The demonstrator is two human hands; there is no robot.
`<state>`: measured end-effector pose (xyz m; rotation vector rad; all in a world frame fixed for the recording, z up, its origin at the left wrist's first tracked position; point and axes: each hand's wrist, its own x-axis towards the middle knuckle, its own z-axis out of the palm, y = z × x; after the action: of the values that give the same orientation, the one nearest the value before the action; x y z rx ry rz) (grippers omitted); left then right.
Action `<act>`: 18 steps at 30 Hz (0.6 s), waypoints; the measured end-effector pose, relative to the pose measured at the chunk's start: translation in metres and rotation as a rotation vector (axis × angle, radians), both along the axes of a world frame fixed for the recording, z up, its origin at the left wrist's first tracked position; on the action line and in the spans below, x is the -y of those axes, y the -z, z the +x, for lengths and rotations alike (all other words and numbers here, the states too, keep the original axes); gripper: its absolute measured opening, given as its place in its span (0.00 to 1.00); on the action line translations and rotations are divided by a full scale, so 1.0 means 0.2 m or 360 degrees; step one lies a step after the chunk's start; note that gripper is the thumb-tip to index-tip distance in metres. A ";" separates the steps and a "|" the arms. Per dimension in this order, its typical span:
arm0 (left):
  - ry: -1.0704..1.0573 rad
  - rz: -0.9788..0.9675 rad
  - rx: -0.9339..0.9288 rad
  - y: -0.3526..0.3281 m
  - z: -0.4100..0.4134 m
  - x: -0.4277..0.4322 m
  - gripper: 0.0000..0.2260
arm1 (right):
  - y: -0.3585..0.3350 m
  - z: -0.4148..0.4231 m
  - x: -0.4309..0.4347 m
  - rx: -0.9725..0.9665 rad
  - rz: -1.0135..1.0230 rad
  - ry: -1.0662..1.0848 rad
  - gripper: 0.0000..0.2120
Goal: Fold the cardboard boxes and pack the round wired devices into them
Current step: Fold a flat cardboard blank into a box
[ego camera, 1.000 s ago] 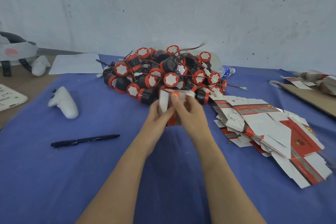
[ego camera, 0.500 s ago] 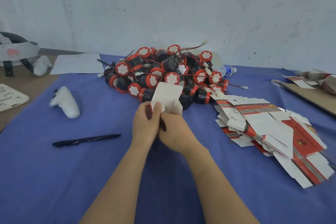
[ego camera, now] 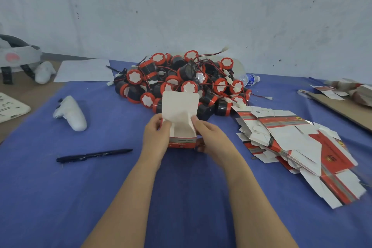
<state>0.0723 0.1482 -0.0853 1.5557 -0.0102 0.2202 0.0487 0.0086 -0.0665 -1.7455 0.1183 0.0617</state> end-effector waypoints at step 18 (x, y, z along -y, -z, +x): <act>0.0273 -0.0610 -0.0167 -0.08 -0.03 0.00 0.34 | -0.06 0.04 -0.03 0.0070 0.1039 0.0328 0.28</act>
<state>0.0654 0.1475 -0.0693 1.1751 -0.0180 0.0024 0.0561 0.0155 -0.0552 -1.0756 0.2182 -0.0826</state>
